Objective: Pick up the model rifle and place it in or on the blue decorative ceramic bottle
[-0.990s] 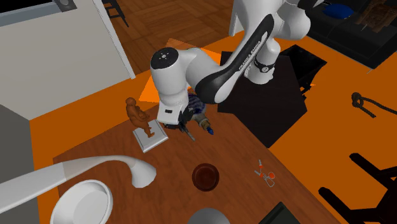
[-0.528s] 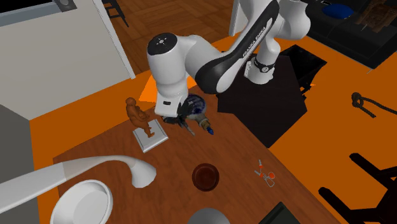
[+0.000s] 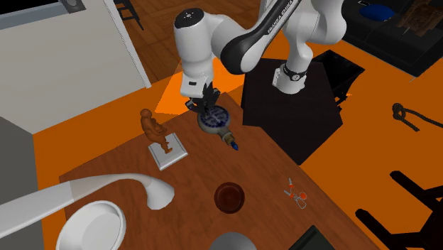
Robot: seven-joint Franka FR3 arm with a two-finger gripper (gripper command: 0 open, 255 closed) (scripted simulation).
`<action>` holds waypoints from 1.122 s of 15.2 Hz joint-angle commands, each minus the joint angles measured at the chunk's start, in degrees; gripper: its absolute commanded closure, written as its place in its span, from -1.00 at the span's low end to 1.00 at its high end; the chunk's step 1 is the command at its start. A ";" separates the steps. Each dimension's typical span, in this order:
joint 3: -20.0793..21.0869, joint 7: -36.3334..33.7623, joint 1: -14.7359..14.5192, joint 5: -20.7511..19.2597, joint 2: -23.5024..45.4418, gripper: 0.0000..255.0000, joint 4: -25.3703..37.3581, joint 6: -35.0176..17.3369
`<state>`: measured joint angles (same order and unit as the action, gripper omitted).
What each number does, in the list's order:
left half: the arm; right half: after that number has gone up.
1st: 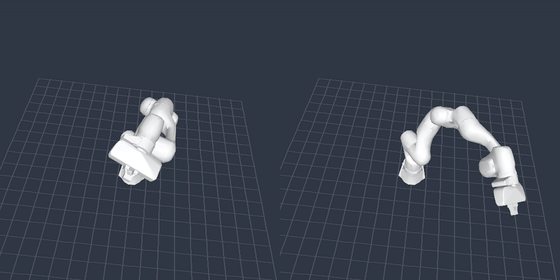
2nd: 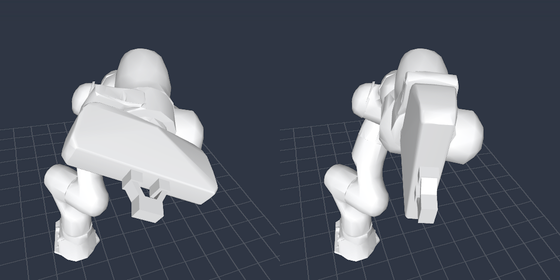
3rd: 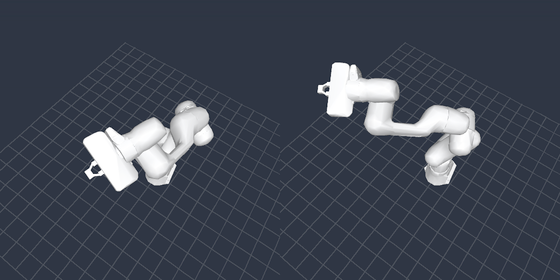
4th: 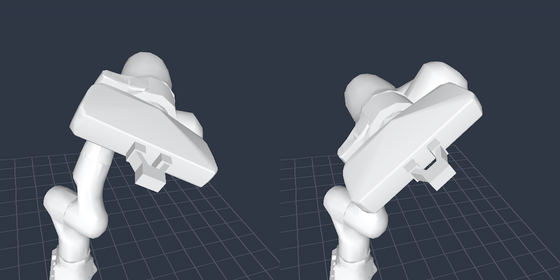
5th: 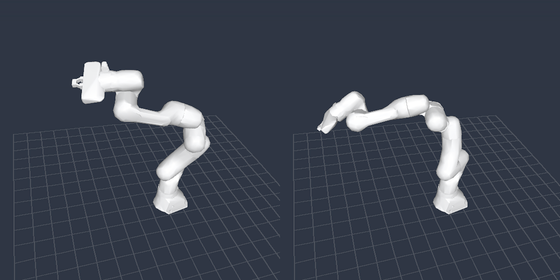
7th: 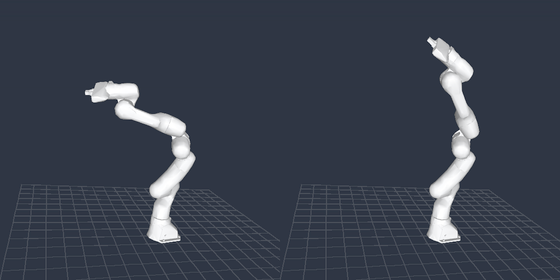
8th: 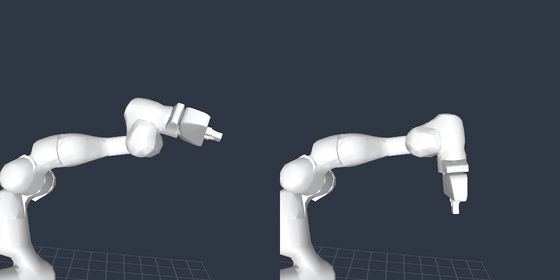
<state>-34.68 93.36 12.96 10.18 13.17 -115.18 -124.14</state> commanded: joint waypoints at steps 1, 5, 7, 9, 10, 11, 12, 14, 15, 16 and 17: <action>-1.21 0.45 -0.06 -2.19 -3.69 1.00 -4.37 -1.33; -3.63 1.29 0.92 -7.09 -10.57 1.00 -11.23 -2.70; -4.72 1.61 1.83 -9.82 -13.98 1.00 -14.25 -3.06; -5.49 1.88 2.77 -12.03 -16.62 1.00 -16.41 -3.17; -5.51 2.22 2.80 -11.58 -16.05 1.00 -16.75 -3.96; -5.58 2.58 2.79 -11.11 -15.46 1.00 -17.08 -4.75; -5.64 2.96 2.78 -10.62 -14.85 1.00 -17.40 -5.53; -5.73 3.76 2.76 -9.55 -13.59 1.00 -17.99 -7.08; -5.74 4.19 2.77 -8.97 -12.93 1.00 -18.27 -7.86; -5.75 4.64 2.78 -8.36 -12.26 1.00 -18.53 -8.62; -5.73 5.11 2.80 -7.72 -11.57 1.00 -18.78 -9.38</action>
<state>-40.48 98.15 15.81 1.84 0.96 -133.63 -132.67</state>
